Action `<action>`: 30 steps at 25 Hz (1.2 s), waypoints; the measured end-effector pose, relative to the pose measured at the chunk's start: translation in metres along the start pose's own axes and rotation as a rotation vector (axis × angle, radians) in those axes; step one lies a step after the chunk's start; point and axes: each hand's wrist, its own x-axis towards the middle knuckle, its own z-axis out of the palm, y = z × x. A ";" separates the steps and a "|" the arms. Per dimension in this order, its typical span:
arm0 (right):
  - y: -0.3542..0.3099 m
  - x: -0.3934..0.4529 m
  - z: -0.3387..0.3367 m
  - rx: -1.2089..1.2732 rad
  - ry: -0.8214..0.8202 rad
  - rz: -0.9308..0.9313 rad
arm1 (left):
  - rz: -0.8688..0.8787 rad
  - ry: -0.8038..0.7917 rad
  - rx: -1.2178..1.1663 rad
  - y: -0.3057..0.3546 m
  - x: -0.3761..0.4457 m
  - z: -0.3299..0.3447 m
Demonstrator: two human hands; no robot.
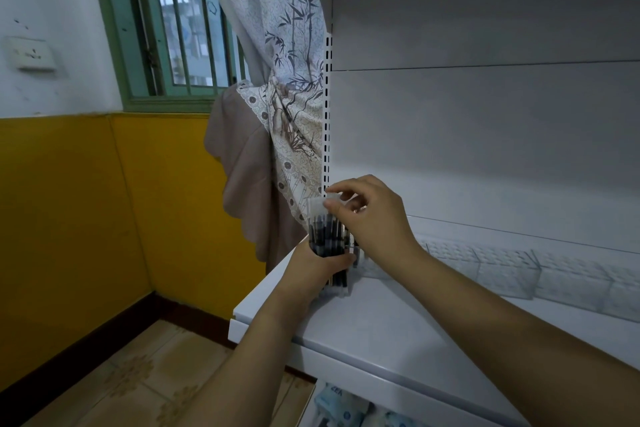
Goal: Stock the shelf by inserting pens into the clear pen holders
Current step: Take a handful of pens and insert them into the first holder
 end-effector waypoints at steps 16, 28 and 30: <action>-0.015 0.026 -0.028 0.307 -0.069 0.161 | 0.004 -0.045 -0.025 -0.007 0.001 -0.003; 0.020 0.037 -0.060 0.016 0.170 -0.041 | -0.005 0.016 -0.027 -0.007 -0.001 -0.004; 0.030 0.035 -0.055 -0.048 0.142 -0.047 | -0.013 0.014 -0.038 -0.007 -0.001 -0.004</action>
